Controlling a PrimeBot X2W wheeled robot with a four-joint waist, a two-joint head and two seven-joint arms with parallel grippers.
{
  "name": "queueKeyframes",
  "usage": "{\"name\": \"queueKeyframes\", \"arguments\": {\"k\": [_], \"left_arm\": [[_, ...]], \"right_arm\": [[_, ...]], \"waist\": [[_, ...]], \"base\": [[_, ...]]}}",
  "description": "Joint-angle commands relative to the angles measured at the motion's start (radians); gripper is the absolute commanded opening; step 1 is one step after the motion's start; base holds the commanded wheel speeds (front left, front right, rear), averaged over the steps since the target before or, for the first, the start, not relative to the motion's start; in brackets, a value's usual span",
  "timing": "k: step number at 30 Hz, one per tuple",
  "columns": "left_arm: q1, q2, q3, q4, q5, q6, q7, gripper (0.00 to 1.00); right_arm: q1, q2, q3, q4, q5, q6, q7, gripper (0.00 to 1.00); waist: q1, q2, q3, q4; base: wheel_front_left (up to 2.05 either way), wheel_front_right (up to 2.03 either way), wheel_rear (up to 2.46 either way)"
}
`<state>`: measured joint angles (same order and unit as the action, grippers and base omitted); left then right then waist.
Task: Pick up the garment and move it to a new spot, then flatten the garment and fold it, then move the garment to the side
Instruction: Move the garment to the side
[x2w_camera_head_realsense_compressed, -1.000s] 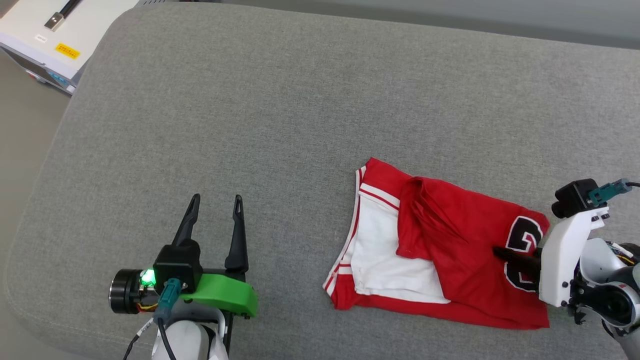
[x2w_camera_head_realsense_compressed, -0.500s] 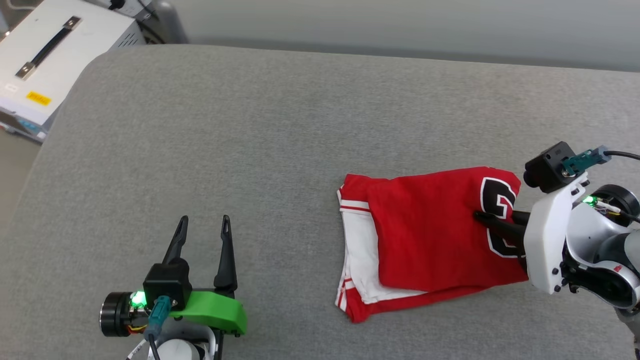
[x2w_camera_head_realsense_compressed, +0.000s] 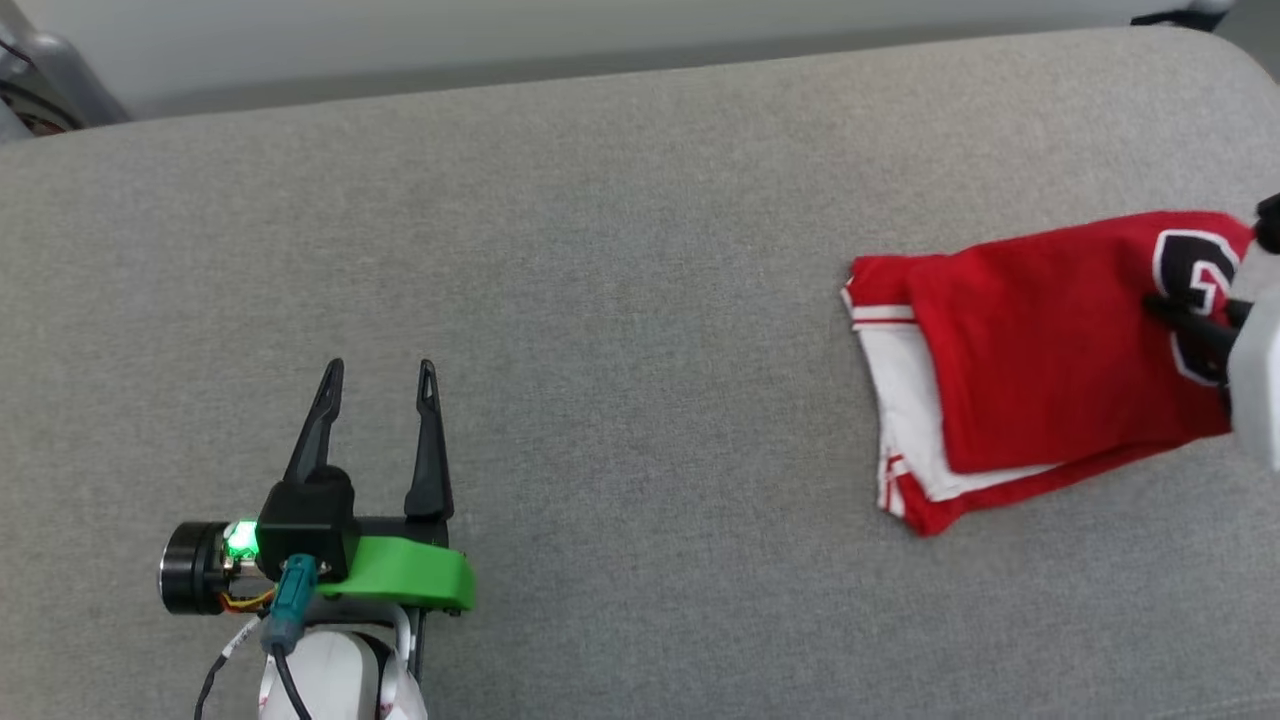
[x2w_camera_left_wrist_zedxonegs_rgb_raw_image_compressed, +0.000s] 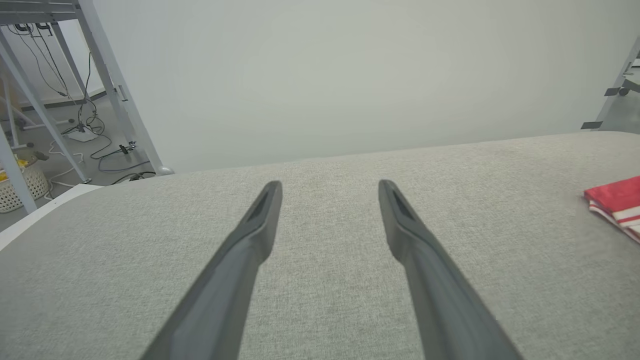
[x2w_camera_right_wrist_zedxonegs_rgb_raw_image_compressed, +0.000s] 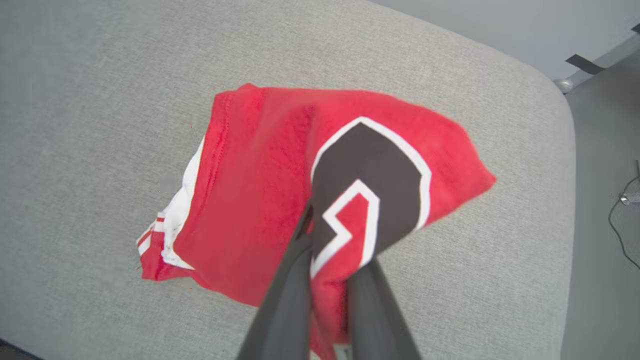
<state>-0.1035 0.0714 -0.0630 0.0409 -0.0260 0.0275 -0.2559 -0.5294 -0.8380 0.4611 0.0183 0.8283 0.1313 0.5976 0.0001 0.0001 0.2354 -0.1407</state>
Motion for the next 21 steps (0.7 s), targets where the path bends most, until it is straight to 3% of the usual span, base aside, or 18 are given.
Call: {"name": "queueKeyframes", "arguments": {"k": [1, 10, 16, 21], "left_arm": [[-0.02, 0.01, -0.002, -0.013, 0.012, 0.005, -0.006, 1.0], [-0.12, 0.047, -0.005, -0.076, 0.027, -0.004, -0.006, 1.0], [-0.142, 0.05, -0.013, -0.114, 0.03, 0.003, -0.006, 1.0], [-0.15, 0.05, -0.019, -0.125, 0.031, 0.012, -0.006, 1.0]], "right_arm": [[-0.034, -0.011, -0.011, 0.022, -0.014, -0.001, -0.018, 0.0], [-0.192, -0.1, -0.079, 0.326, -0.115, -0.001, -0.078, 0.0], [-0.258, -0.107, -0.153, 0.478, -0.159, -0.001, -0.11, 0.0], [-0.293, -0.077, -0.201, 0.585, -0.189, -0.001, -0.129, 0.0]], "waist": [[-0.0001, -0.0001, 0.116, -0.054], [-0.0001, -0.0001, 0.29, -0.02], [-0.0001, -0.0001, 0.343, 0.001], [-0.0001, -0.0001, 0.353, 0.011]], "base": [[0.0, 0.0, 0.0], [0.0, 0.0, 0.0], [0.0, 0.0, 0.0], [0.0, 0.0, 0.0]]}}
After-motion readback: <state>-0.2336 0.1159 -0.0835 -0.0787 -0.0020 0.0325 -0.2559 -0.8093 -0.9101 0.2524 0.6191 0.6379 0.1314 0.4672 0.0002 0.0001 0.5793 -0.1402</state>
